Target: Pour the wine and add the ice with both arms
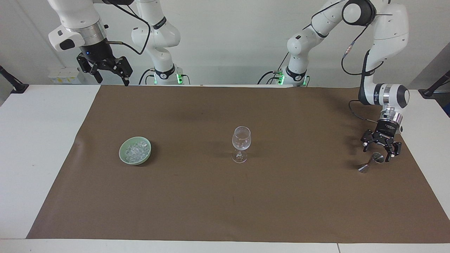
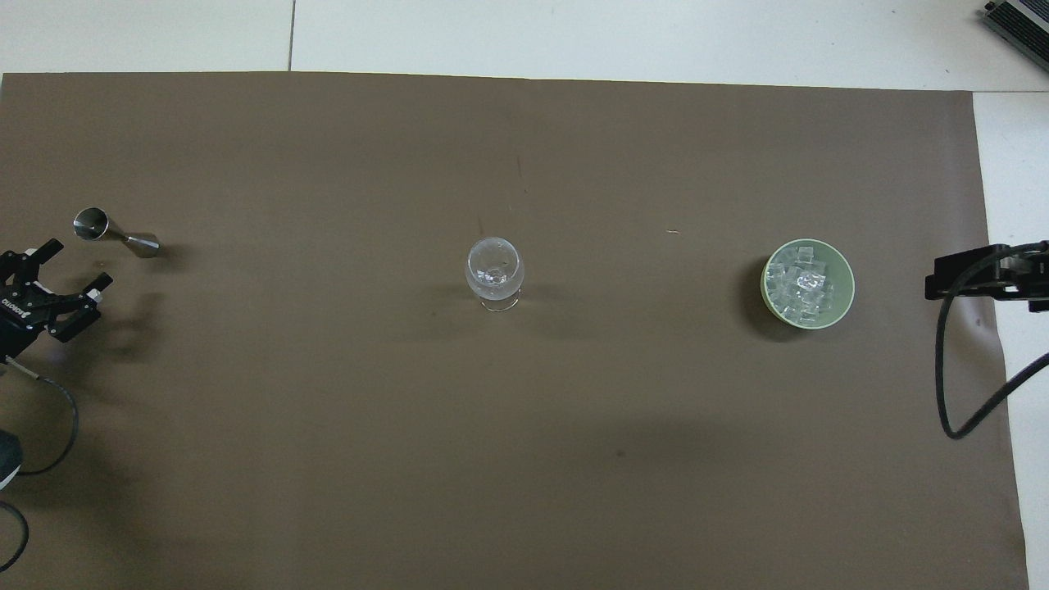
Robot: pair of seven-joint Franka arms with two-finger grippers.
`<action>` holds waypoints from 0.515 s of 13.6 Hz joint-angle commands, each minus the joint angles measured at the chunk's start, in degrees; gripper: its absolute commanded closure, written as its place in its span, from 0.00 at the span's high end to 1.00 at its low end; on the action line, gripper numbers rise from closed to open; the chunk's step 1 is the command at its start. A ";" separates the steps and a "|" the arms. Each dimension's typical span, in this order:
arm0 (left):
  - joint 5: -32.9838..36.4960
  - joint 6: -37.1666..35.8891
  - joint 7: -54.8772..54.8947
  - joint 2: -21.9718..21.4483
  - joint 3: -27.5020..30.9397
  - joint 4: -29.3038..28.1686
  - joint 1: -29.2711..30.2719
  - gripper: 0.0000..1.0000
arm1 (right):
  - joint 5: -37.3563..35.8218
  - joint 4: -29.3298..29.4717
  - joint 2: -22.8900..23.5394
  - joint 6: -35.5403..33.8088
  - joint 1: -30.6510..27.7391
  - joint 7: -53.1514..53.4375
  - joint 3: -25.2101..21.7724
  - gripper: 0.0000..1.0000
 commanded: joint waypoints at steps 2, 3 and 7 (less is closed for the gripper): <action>-3.77 -0.85 2.26 1.50 0.36 0.89 -1.37 1.00 | 0.16 -0.60 -0.76 -0.55 0.14 -0.37 -0.14 1.00; -4.73 -0.85 2.26 1.68 0.45 0.89 -1.81 1.00 | 0.16 -0.60 -0.76 -0.55 0.23 -0.37 -0.14 1.00; -6.14 -0.94 2.97 2.21 0.36 0.89 -2.07 1.00 | 0.16 -0.60 -0.76 -0.55 0.14 -0.37 -0.14 1.00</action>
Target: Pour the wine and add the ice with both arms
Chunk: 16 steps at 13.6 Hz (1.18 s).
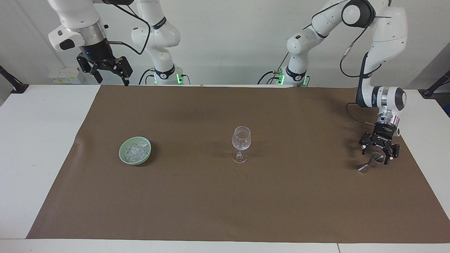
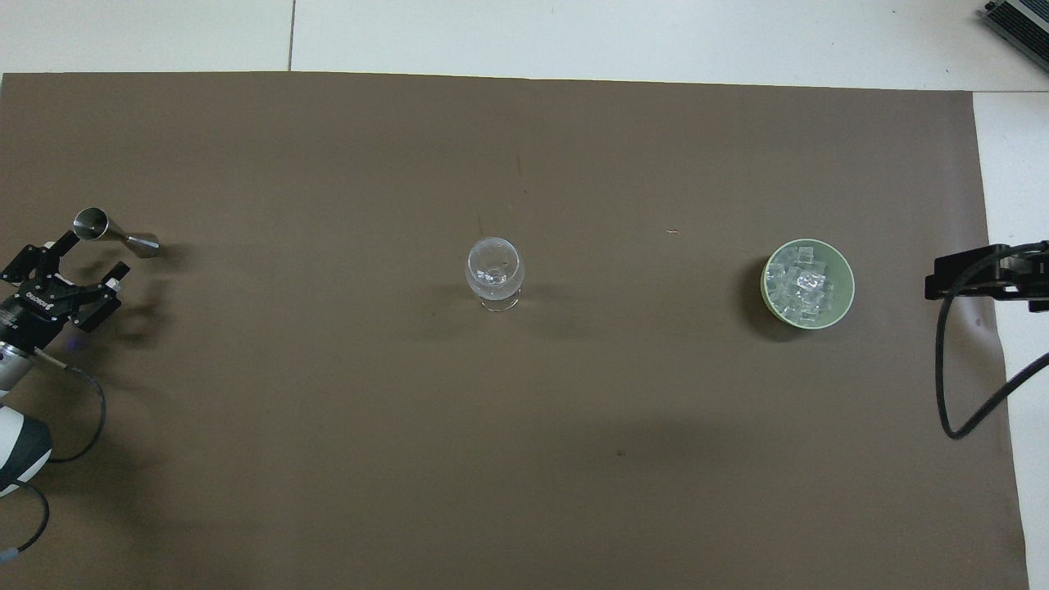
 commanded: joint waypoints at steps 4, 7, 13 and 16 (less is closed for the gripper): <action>-3.53 -0.83 1.43 1.35 0.59 0.85 -1.25 1.00 | 0.16 -0.60 -0.76 -0.55 0.23 -0.37 -0.14 1.00; -5.21 -1.53 3.71 1.35 0.59 0.42 -2.13 0.99 | 0.16 -0.60 -0.76 -0.55 0.23 -0.37 -0.14 1.00; -5.39 -1.45 6.36 1.26 0.59 -0.02 -2.92 0.95 | 0.16 -0.60 -0.76 -0.55 0.23 -0.37 -0.14 1.00; -5.39 -1.36 6.36 1.26 0.59 -0.02 -2.92 0.88 | 0.16 -0.60 -0.76 -0.55 0.23 -0.37 -0.14 1.00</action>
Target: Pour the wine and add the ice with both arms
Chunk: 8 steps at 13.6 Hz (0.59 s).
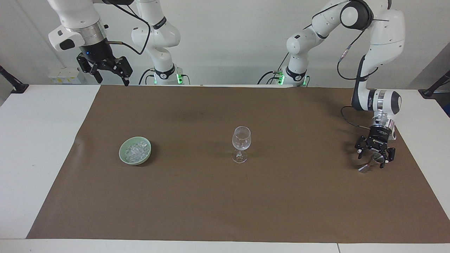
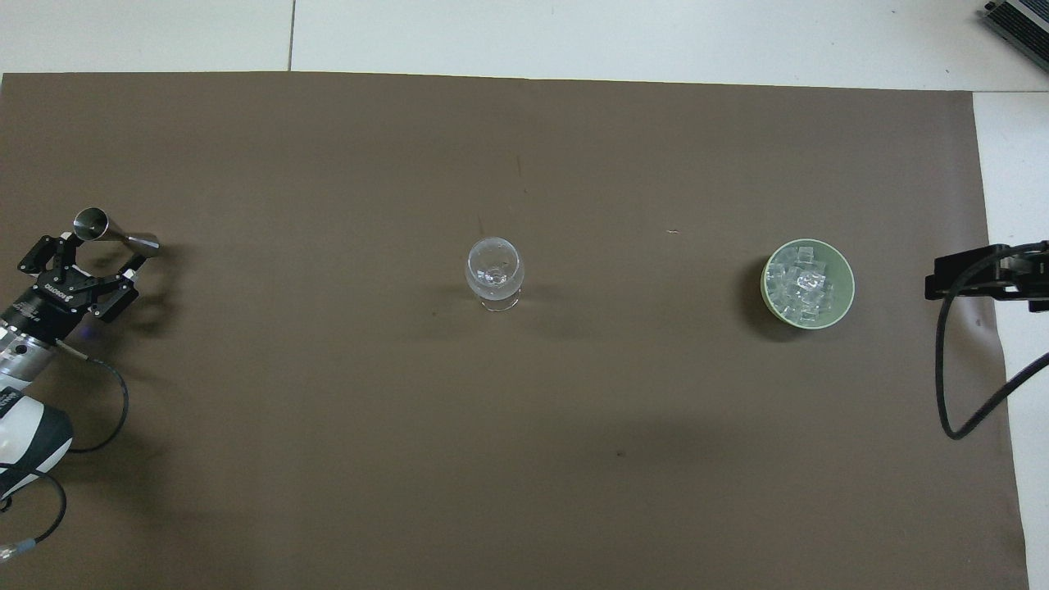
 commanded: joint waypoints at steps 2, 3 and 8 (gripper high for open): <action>-1.42 -0.85 1.07 0.39 0.64 0.07 -0.63 0.82 | 0.16 -0.60 -0.76 -0.54 0.23 -0.37 -0.14 1.00; -1.42 -0.85 1.07 0.39 0.64 0.07 -0.71 0.79 | 0.16 -0.60 -0.76 -0.54 0.23 -0.37 -0.14 1.00; -1.51 -0.85 1.60 0.39 0.64 0.07 -0.71 0.70 | 0.16 -0.60 -0.76 -0.54 0.23 -0.37 -0.14 1.00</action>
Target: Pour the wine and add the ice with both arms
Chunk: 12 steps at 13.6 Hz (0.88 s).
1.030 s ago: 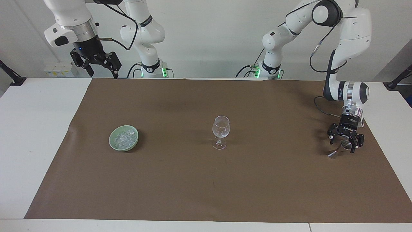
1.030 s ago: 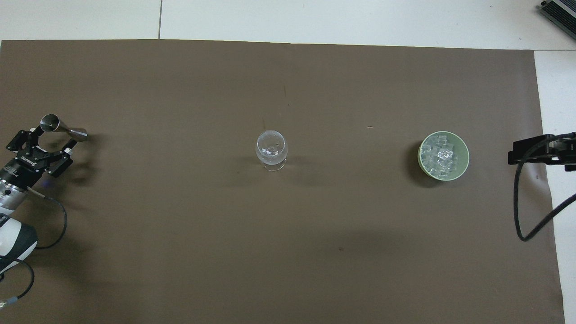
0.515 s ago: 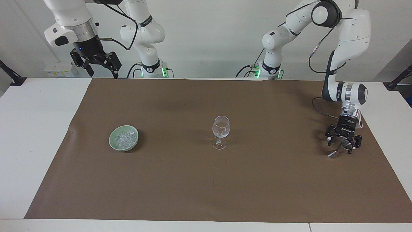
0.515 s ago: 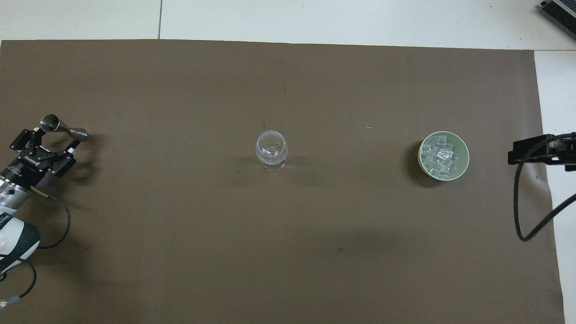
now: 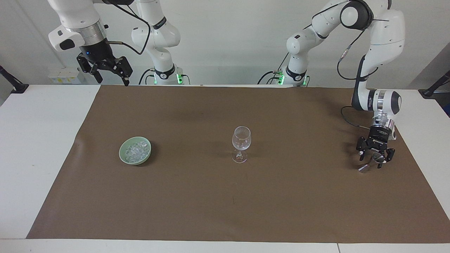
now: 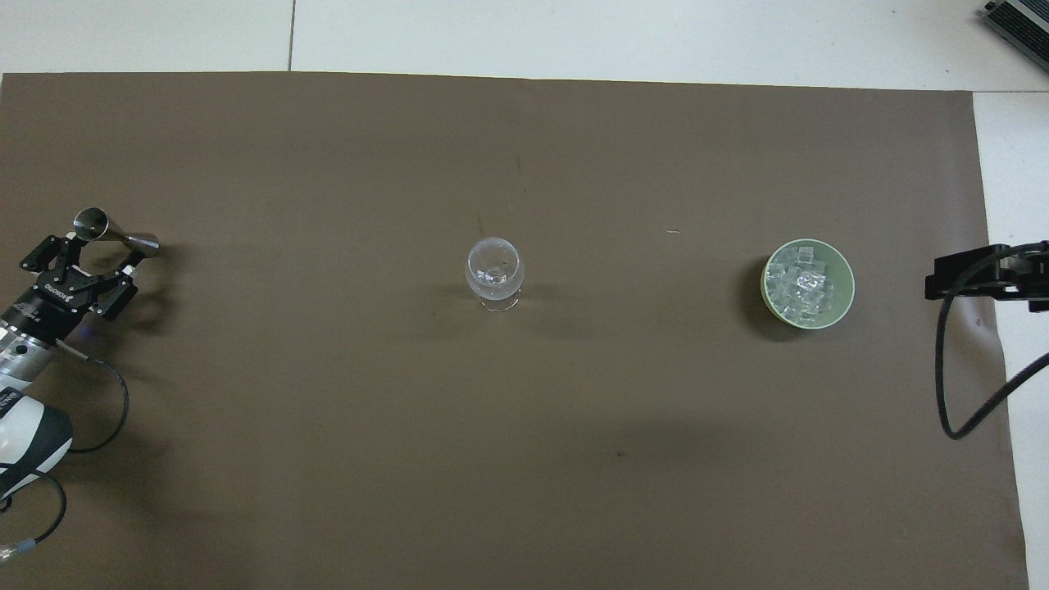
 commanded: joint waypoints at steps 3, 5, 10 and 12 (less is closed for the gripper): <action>-1.49 -0.85 2.28 0.38 0.64 -0.02 -0.71 0.67 | 0.16 -0.60 -0.76 -0.54 0.23 -0.37 -0.14 1.00; -1.49 -0.76 2.47 0.38 0.64 -0.11 -0.80 0.65 | 0.16 -0.60 -0.76 -0.54 0.23 -0.37 -0.14 1.00; -1.49 -0.85 3.08 0.38 0.64 -0.11 -0.97 0.58 | 0.16 -0.60 -0.76 -0.54 0.23 -0.37 -0.14 1.00; -1.57 -0.76 3.26 0.38 0.64 -0.19 -1.15 0.57 | 0.16 -0.60 -0.76 -0.54 0.23 -0.37 -0.14 1.00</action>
